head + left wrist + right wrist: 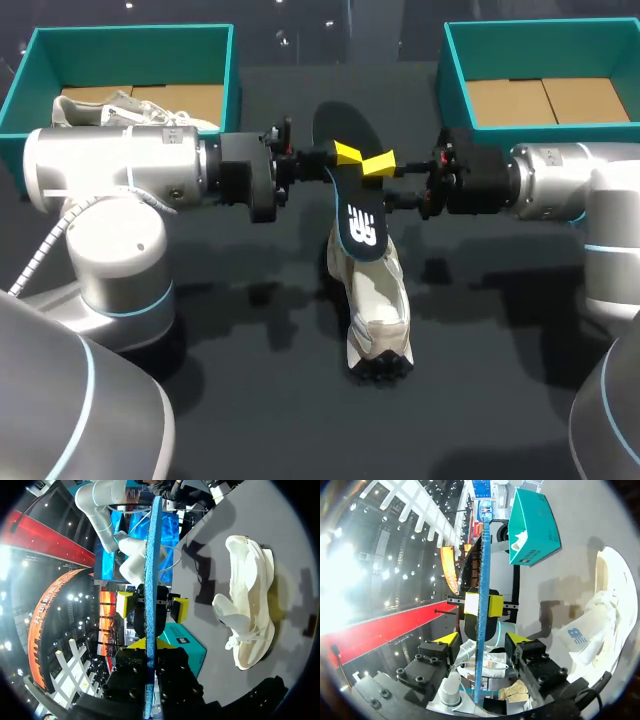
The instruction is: Take the shoe out of the shoebox, open the shoe tongue, remove and reinsert the insole, then place the shoe into the shoebox
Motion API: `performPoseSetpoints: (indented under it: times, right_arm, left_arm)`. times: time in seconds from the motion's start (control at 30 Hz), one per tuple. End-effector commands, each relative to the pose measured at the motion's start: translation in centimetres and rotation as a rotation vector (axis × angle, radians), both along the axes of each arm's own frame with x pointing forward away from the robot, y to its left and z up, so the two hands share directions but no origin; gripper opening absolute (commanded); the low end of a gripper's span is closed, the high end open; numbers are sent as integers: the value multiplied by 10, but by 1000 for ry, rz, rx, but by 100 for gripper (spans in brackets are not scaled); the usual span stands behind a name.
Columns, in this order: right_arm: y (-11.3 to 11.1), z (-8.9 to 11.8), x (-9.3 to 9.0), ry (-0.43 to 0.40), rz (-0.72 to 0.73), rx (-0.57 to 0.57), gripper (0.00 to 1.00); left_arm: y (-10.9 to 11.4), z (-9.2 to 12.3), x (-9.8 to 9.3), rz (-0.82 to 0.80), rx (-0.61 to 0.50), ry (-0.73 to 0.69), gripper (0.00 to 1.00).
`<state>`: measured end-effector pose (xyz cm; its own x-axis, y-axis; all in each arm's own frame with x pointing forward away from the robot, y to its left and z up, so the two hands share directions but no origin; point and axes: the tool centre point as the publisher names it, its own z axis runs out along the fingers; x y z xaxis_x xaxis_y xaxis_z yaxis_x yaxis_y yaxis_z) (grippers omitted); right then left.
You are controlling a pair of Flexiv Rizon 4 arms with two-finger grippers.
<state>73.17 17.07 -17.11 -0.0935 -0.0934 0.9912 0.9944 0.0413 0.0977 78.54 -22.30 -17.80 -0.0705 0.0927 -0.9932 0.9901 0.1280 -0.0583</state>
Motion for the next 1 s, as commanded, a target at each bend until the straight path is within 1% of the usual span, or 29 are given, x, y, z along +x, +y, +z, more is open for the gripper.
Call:
performPoseSetpoints:
  times: [0.03,0.1,0.17,0.23,0.3,0.83,0.87,0.93,1.0]
  right_arm:
    - [-38,4,-5,-90,25,-29,100]
    - [-48,3,-6,-118,34,-44,100]
    - [-57,1,-5,-132,58,-34,100]
    - [-57,1,-5,-132,58,-34,100]
    - [-57,1,-5,-132,58,-34,100]
    - [-57,1,-5,-132,58,-34,100]
    - [-57,1,-5,-132,58,-34,100]
    - [-63,2,-6,-262,75,-85,100]
    - [-71,0,-10,-344,77,-161,100]
  left_arm:
    - [30,8,-17,-3,9,10,0]
    - [36,10,-22,1,14,11,0]
    - [41,11,-27,3,21,26,0]
    - [46,14,-31,15,29,33,0]
    - [52,16,-33,34,60,-1,0]
    - [52,16,-33,34,60,-1,0]
    - [52,18,-36,40,66,-7,0]
    - [54,22,-41,41,75,8,0]
    - [57,25,-45,42,81,31,0]
